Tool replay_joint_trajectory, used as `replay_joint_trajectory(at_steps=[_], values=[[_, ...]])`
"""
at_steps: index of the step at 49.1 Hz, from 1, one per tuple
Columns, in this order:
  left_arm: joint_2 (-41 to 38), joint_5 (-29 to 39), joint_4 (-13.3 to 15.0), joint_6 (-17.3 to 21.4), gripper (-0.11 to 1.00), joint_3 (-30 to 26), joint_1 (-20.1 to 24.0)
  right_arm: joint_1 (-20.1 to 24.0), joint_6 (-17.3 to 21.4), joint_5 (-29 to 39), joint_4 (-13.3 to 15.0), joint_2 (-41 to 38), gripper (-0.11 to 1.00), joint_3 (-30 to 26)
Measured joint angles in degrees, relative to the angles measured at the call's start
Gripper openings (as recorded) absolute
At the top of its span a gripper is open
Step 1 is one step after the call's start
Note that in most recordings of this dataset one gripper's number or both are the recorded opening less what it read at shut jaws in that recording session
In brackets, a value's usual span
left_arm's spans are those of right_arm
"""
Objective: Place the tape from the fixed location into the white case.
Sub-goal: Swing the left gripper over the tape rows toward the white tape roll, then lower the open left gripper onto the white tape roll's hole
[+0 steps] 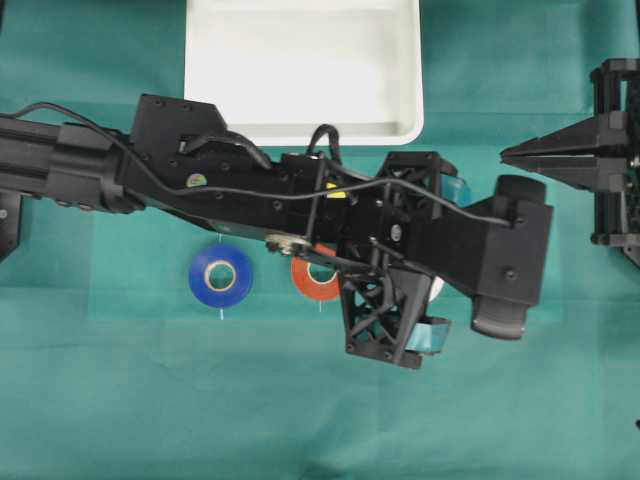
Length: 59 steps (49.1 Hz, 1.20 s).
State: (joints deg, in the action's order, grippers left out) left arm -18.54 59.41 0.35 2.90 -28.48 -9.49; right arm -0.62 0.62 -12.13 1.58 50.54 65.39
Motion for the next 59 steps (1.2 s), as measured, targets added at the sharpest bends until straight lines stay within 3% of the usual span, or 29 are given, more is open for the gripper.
replay_joint_trajectory(at_steps=[59], values=[[-0.1, 0.2, -0.1, -0.1, 0.99, 0.9, -0.7, 0.0, 0.0, 0.0, 0.0, -0.1, 0.00, -0.1]])
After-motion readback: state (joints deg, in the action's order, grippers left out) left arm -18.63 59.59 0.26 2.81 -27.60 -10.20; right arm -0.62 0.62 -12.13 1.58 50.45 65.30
